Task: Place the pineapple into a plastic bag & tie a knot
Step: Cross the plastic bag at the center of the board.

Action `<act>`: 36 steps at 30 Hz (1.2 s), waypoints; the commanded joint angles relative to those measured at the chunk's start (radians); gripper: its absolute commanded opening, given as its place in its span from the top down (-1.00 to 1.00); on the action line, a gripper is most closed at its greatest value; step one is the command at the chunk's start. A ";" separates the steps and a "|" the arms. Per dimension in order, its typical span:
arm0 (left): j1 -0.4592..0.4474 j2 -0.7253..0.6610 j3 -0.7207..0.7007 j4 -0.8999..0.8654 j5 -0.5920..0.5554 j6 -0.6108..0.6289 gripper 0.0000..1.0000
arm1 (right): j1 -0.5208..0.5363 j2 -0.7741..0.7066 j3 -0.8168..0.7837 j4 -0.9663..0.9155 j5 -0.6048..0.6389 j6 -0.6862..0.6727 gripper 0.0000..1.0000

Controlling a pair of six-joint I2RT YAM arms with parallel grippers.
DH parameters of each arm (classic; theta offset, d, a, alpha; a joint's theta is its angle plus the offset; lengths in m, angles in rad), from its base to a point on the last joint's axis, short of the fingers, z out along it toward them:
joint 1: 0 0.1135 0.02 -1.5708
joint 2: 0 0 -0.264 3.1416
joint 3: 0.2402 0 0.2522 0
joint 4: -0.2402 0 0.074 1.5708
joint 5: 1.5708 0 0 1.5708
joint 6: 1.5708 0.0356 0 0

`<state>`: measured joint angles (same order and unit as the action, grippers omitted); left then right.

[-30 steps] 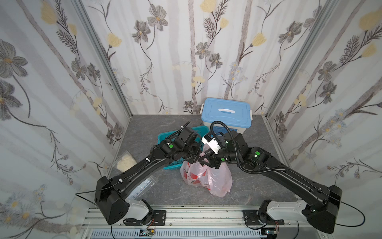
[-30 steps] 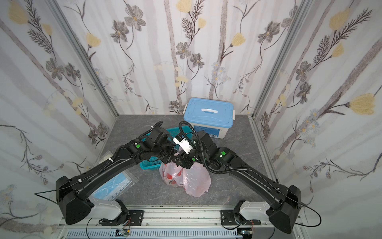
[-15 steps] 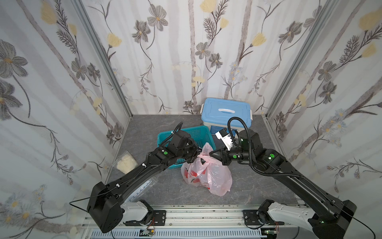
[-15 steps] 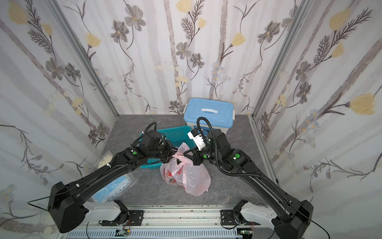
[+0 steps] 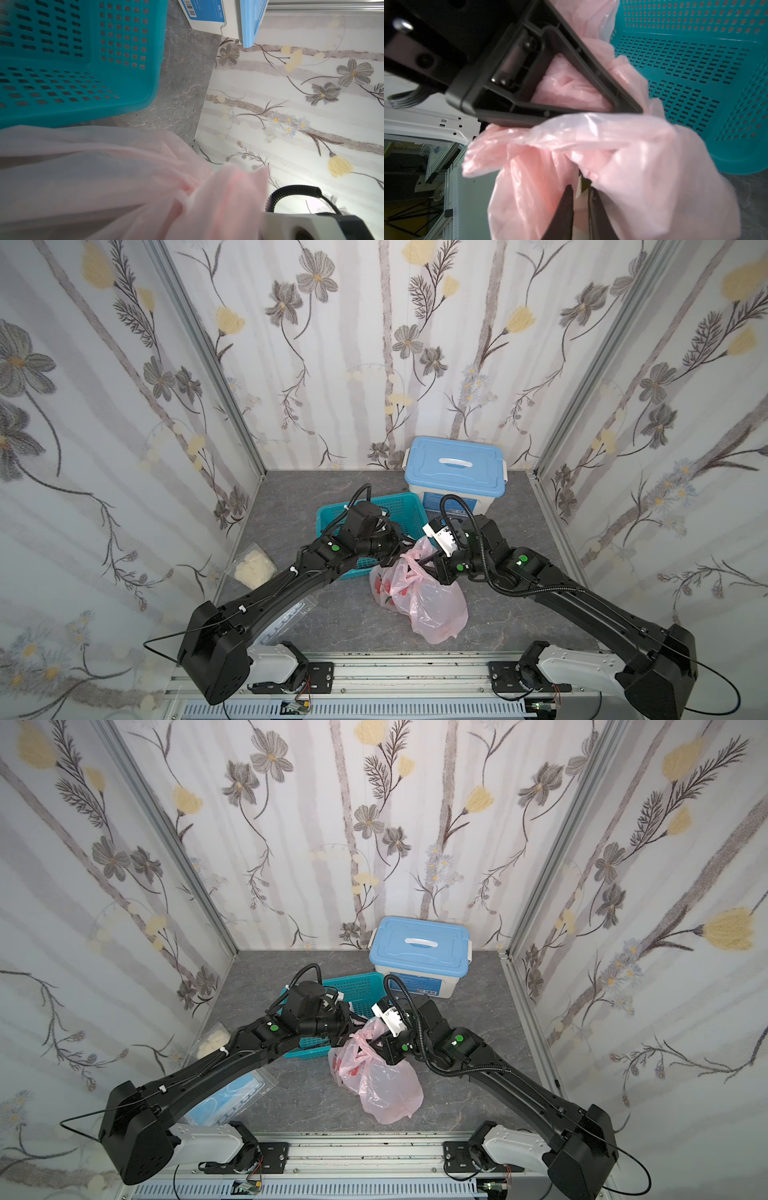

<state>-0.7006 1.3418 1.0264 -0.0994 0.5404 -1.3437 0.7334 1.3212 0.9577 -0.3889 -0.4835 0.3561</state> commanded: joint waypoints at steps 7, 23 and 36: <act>0.005 0.084 0.026 0.278 0.188 -0.024 1.00 | -0.042 -0.150 -0.058 0.053 0.041 -0.090 0.04; 0.010 0.085 0.044 0.214 0.259 0.021 1.00 | -0.054 -0.156 -0.092 0.157 0.013 -0.100 0.90; 0.010 0.095 0.048 0.214 0.275 0.016 1.00 | -0.096 -0.159 -0.188 0.386 -0.125 0.036 0.31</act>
<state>-0.6918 1.4387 1.0626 0.0517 0.7841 -1.3350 0.6464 1.1530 0.7696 -0.1455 -0.5518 0.3454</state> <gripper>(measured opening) 0.057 0.345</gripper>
